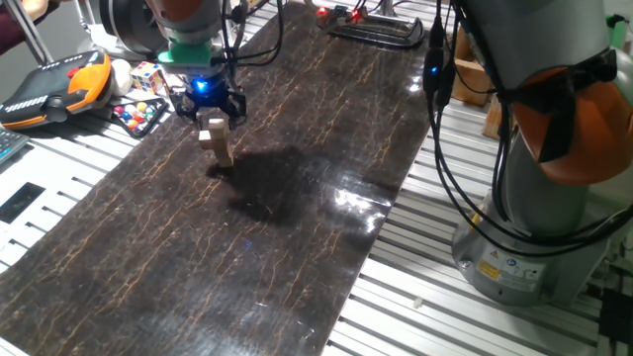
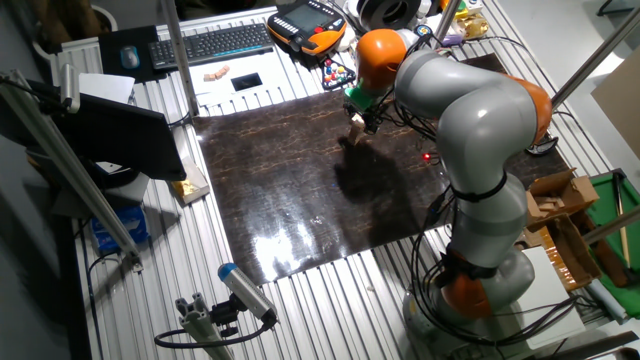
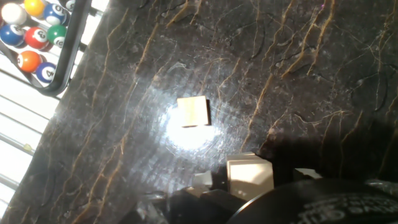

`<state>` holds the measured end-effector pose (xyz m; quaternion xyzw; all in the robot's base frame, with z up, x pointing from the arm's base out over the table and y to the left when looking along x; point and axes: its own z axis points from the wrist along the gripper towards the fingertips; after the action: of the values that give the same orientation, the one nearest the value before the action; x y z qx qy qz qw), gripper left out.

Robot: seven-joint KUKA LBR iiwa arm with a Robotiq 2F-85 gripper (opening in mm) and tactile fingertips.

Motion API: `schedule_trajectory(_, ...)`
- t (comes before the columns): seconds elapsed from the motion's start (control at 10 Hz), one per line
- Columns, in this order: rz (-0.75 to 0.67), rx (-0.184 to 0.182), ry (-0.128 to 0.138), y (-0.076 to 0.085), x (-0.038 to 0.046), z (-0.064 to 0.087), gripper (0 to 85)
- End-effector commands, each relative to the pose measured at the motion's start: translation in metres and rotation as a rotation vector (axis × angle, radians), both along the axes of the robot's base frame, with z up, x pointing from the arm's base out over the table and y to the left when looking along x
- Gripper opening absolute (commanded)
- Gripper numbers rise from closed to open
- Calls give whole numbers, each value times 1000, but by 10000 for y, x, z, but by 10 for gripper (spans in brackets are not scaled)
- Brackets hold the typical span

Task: Stack the blocks in a vertical line of five

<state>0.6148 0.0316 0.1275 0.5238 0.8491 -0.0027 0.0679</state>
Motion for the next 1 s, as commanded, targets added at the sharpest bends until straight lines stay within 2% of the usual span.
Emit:
schedule_trajectory(0.0,3,1,0,-19,2,12,683)
schedule_trajectory(0.4,18,7,6,-116,-4,45,683)
schedule_trajectory(0.9,35,16,21,-112,-21,103,673)
